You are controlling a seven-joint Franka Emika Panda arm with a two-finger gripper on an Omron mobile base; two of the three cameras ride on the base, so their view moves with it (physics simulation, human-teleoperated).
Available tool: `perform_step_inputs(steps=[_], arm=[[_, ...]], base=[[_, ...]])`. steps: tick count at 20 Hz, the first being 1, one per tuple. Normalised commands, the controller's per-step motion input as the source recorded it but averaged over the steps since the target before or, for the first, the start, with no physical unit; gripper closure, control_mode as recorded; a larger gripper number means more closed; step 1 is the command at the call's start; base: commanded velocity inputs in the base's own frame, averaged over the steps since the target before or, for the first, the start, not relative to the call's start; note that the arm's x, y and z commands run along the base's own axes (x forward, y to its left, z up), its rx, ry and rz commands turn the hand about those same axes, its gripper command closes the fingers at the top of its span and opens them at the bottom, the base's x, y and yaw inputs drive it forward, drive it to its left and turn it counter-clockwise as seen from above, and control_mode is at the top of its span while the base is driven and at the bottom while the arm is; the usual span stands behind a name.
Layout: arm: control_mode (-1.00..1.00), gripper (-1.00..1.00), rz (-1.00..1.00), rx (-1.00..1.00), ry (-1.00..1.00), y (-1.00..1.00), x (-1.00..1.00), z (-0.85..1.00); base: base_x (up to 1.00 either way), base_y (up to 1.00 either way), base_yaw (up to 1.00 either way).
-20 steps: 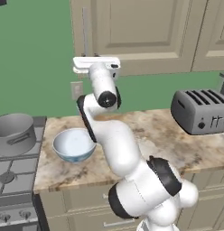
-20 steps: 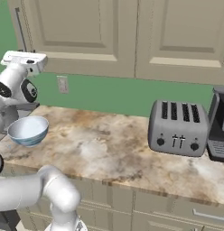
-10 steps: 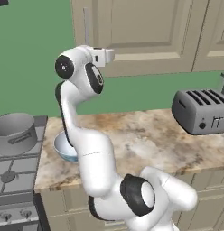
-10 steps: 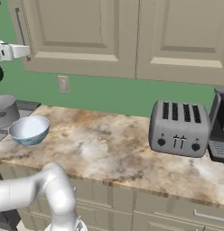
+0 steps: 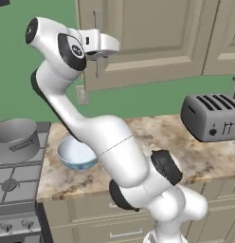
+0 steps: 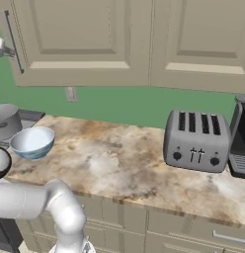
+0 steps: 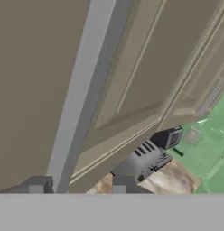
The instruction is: Open the cabinet and move the ladle to the pot. Then close the cabinet.
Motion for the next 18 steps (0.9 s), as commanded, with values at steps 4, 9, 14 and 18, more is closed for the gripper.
perform_step_inputs(steps=[4,9,14,18], arm=[[-1.0,1.0,-0.3,-0.14,0.05,-0.7,-1.0,-0.33],[-1.0,1.0,-0.19,-0.18,0.0,-0.88,-1.0,-0.96],[-1.0,1.0,-0.1,-0.26,0.0,-0.91,-1.0,-1.0],[-1.0,1.0,-0.07,-0.21,0.0,-0.45,-1.0,-0.94]], base=[[0.0,0.0,0.0],[0.0,0.0,0.0],[0.0,0.0,0.0],[0.0,0.0,0.0]])
